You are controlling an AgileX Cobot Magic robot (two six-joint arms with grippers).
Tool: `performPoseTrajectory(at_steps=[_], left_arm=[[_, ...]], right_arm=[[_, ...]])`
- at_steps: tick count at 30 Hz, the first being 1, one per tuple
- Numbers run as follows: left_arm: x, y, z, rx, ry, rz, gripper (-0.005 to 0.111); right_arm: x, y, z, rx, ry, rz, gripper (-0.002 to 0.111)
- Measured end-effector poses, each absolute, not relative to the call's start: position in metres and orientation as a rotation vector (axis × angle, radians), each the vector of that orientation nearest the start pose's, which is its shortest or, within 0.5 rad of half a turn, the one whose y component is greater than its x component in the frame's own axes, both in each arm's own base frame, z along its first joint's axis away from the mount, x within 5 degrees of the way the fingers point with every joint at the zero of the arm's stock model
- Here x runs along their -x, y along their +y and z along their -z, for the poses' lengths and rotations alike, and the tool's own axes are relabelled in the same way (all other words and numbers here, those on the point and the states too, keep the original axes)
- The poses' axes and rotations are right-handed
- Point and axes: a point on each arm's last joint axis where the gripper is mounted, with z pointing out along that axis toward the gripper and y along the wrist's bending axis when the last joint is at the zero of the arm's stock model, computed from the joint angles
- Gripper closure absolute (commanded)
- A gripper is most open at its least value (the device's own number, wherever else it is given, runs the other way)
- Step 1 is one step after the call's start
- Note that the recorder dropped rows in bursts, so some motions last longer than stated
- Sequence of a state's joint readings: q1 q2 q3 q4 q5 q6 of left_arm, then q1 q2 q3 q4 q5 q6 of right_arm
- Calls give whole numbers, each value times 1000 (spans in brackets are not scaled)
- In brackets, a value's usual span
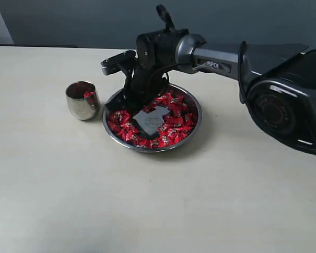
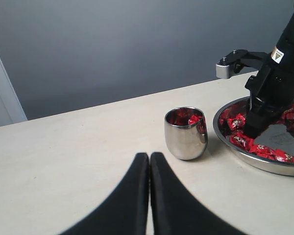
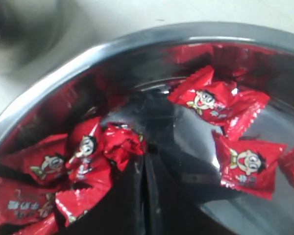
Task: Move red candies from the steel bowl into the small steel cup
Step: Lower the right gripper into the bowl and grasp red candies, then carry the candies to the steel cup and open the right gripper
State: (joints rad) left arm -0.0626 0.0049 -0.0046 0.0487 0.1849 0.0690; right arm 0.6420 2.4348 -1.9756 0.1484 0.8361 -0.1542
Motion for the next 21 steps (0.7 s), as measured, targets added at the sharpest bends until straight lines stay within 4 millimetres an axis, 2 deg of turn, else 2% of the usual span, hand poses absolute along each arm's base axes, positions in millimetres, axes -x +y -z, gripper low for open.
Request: performPoseTrajectory(at_steps=[2, 14, 21], left_arm=[[-56, -3, -198, -143, 1663, -48, 105], [-56, -3, -198, -143, 1663, -48, 105], [-56, -3, -198, -143, 1663, -48, 105]], right_arm=[[-405, 315, -126, 991, 2632, -294, 109], [-401, 313, -187, 938, 2523, -337, 109], [-400, 329, -215, 817, 2372, -541, 109]])
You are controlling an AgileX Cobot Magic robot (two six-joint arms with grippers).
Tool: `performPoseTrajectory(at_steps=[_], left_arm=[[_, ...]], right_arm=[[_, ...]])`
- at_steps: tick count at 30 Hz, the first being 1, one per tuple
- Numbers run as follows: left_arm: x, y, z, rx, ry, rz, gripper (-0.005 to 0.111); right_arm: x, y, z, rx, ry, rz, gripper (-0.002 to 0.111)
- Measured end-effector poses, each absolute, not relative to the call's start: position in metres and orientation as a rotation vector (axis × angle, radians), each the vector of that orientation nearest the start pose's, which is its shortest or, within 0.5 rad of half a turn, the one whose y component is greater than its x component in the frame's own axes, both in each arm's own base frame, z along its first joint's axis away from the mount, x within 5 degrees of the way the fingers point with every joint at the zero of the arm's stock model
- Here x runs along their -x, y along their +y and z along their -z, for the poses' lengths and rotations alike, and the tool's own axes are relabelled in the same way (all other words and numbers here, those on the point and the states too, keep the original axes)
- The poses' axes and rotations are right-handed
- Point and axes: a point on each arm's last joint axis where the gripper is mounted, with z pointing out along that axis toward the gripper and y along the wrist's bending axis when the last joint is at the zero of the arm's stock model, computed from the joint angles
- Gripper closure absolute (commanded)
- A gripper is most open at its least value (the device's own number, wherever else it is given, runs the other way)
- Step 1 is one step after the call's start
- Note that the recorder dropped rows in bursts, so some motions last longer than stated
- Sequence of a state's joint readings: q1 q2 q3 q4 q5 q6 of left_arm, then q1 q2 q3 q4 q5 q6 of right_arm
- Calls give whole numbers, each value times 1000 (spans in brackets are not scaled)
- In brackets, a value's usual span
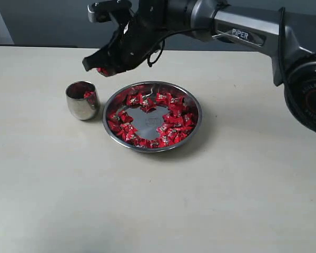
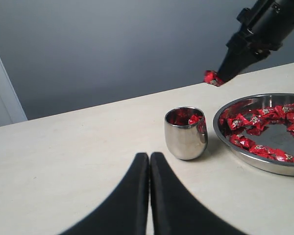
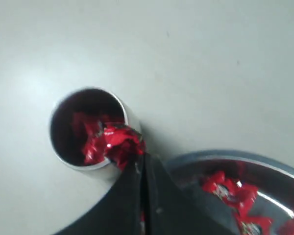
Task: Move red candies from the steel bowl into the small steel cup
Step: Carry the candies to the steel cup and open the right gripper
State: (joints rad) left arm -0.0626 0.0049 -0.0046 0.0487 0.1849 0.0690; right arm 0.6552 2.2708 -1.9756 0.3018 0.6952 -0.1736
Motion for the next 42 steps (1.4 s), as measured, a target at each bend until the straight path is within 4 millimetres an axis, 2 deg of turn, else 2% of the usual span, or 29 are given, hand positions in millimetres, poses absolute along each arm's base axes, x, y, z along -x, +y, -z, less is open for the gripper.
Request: performPoseTrajectory(at_steps=[5, 9, 13, 16, 19, 26, 28, 34, 42], left_arm=[[-56, -3, -198, -143, 1663, -48, 105], [-56, -3, -198, -143, 1663, -48, 105], [-56, -3, -198, -143, 1663, -48, 105], [-56, -3, -198, -143, 1663, -48, 105], [-56, -3, -198, -143, 1663, -48, 105], [-56, -3, -198, -143, 1663, -48, 105], [-56, -3, -198, -143, 1663, -48, 105], [-56, -3, -198, -143, 1663, -48, 105], [-56, -3, -198, -143, 1663, -48, 105]], right_arm=[[-397, 351, -219, 777, 2239, -649, 109], [-395, 360, -203, 775, 2251, -675, 109], [-397, 362, -183, 774, 2291, -675, 109], [-397, 363, -176, 776, 2306, -674, 109], [-397, 363, -176, 783, 2298, -674, 108], [-396, 363, -176, 812, 2293, -666, 81], [-396, 363, -176, 814, 2294, -667, 76], [-394, 362, -176, 853, 2310, -648, 75], [-382, 338, -193, 1029, 2461, -390, 75]])
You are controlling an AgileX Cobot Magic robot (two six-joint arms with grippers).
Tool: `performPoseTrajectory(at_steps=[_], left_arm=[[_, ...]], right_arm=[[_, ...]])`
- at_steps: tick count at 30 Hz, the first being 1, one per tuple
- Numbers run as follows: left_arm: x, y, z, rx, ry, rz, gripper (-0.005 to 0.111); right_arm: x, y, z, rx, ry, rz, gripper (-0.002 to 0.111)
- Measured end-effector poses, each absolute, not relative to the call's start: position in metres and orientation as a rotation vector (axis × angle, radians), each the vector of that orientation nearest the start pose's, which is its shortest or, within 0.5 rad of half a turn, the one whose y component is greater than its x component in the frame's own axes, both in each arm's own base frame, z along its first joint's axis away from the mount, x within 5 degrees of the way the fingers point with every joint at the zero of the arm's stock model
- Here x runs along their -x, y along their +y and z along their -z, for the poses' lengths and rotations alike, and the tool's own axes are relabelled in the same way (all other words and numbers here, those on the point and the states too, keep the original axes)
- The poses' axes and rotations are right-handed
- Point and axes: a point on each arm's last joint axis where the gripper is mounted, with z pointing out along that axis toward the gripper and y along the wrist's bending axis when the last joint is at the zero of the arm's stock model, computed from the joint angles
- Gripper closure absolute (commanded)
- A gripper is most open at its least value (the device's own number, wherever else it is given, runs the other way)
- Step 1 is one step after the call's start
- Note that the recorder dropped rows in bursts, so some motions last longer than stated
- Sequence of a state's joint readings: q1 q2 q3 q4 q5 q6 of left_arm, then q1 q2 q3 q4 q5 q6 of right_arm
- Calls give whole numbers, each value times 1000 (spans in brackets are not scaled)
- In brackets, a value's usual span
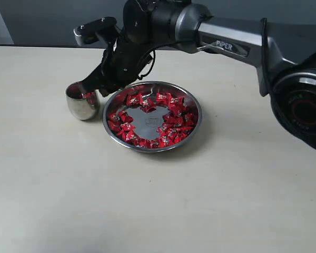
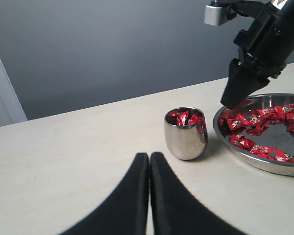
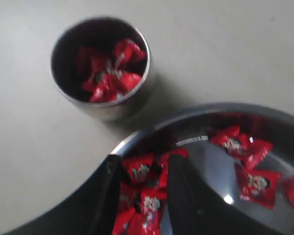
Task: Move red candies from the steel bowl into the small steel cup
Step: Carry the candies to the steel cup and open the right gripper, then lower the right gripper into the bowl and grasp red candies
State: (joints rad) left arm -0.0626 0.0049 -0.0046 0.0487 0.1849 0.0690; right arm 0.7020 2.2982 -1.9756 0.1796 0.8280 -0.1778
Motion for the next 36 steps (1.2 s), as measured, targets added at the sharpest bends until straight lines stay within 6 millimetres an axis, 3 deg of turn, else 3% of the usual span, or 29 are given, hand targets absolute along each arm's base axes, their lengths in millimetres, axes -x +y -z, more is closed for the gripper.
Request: performPoseTrajectory(at_steps=[13, 26, 29, 32, 36], left_arm=[[-56, -3, -198, -143, 1663, -48, 105], [-56, -3, -198, -143, 1663, -48, 105], [-56, -3, -198, -143, 1663, -48, 105], [-56, -3, -198, -143, 1663, -48, 105], [-56, -3, -198, -143, 1663, -48, 105]], right_arm=[[-372, 327, -156, 1126, 2705, -261, 75], [-373, 328, -127, 1147, 2765, -237, 76], [-373, 328, -127, 1141, 2764, -239, 85], [-373, 328, -125, 1144, 2767, -233, 108], [-374, 328, -118, 1150, 2775, -220, 109]])
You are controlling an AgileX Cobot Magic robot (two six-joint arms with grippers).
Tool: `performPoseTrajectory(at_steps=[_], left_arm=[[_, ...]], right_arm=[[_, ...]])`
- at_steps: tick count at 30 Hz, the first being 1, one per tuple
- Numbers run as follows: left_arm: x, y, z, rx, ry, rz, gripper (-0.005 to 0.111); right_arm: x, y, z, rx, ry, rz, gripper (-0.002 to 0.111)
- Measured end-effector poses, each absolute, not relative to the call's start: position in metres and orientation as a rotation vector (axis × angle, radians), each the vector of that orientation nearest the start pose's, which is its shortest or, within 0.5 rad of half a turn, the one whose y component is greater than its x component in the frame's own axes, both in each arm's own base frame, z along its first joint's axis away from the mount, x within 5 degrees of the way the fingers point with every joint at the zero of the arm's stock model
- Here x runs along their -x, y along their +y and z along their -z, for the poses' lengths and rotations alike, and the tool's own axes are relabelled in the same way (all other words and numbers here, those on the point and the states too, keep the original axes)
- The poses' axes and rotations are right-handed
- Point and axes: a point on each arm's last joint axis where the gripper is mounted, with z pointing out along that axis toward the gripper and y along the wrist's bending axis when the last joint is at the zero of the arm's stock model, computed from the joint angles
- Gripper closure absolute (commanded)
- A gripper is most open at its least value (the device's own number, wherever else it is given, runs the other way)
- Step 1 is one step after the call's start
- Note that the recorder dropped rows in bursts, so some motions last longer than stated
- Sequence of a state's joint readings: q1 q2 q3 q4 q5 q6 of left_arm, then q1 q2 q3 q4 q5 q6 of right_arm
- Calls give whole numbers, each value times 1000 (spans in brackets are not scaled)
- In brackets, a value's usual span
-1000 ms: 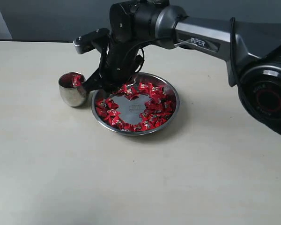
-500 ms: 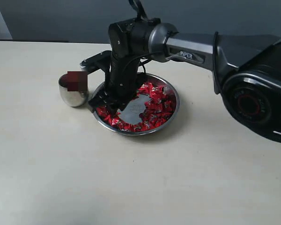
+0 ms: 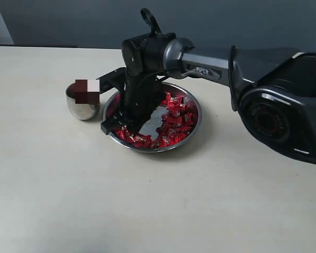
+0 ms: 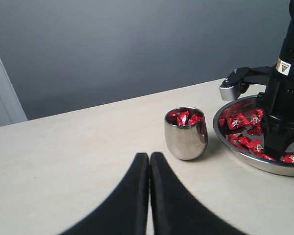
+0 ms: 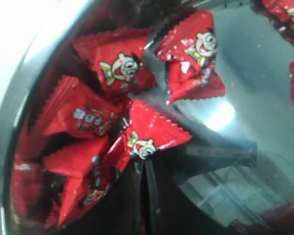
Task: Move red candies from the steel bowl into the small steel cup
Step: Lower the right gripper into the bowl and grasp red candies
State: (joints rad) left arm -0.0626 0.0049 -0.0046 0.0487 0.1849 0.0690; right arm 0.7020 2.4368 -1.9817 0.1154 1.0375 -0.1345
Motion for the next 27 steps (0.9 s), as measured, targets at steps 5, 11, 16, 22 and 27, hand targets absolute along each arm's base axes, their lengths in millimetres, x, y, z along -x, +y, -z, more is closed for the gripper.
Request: performPoseTrajectory(at_steps=[5, 11, 16, 22, 27], left_arm=[[-56, -3, -198, -143, 1663, -48, 105], [-56, -3, -198, -143, 1663, -48, 105], [-56, -3, -198, -143, 1663, -48, 105], [-56, -3, -198, -143, 1663, -48, 105], [-56, -3, -198, -143, 1663, -48, 105]], right_arm=[[-375, 326, -122, 1162, 2750, -185, 109], [-378, 326, -151, 1136, 2661, -191, 109], [-378, 326, -171, 1117, 2612, -208, 109], [-380, 329, -181, 1075, 2552, -256, 109], [-382, 334, -185, 1027, 2522, -329, 109]])
